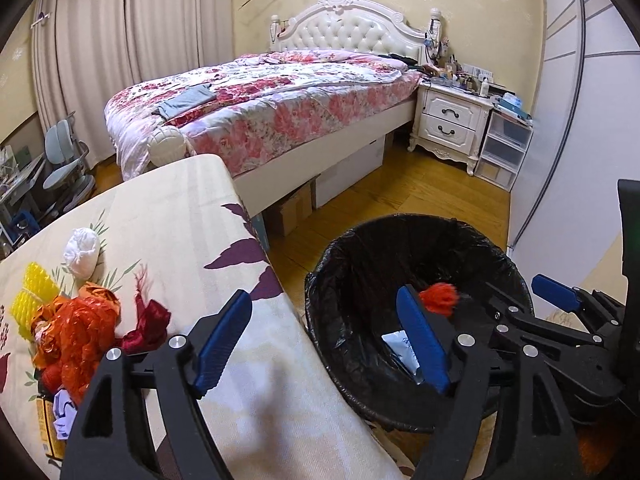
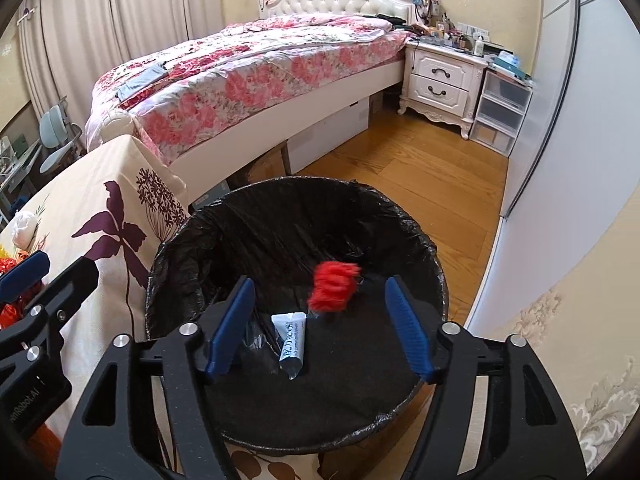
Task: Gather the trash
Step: 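Open both tools to drop the tube and net into the bin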
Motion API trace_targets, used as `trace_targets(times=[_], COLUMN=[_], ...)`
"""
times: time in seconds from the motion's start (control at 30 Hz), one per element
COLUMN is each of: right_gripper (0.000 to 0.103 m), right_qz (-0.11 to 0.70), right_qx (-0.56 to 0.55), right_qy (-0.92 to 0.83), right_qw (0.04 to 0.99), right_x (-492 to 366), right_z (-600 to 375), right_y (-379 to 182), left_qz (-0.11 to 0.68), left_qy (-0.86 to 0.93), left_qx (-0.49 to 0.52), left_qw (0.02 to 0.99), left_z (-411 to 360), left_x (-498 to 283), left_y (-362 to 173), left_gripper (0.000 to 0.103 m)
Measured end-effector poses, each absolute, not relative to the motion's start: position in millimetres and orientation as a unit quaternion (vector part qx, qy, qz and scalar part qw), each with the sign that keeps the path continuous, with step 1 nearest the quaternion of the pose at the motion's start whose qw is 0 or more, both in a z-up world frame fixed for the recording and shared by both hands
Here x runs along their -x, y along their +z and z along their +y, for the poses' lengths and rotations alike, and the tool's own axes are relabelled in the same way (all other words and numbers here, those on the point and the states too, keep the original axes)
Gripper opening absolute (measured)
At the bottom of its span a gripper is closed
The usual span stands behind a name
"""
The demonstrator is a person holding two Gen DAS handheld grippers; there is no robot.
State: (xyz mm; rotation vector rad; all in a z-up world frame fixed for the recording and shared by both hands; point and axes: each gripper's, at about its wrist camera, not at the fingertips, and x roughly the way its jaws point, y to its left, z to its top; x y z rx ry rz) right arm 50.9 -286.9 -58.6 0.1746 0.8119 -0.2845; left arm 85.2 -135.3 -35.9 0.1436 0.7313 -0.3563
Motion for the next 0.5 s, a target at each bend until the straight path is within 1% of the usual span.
trace_targets(times=[0.13, 0.17, 0.27, 0.5], right_gripper=[0.078, 0.079, 0.081, 0.081], right_qz=[0.380, 0.375, 0.364, 0.361], right_qx=[-0.057, -0.052, -0.050, -0.069], right_qy=[-0.138, -0.138, -0.125, -0.097], right_qw=[0.913, 0.915, 0.921, 0.925], right_x=[-43, -41, -33, -21], right_z=[-271, -266, -252, -226], right_y=[-50, -49, -45, -39], left_qz=[0.346, 0.345, 0.342, 0.339], left_qy=[-0.166, -0.164, -0.156, -0.126], left_qx=[-0.064, -0.063, -0.061, -0.047], left_qw=[0.921, 0.922, 0.925, 0.931], left_z=[-124, -120, -108, -68], left_x=[-76, -73, -66, -46], left_y=[-27, -25, -19, -15], left_gripper=[0.078, 0.078, 0.078, 0.081])
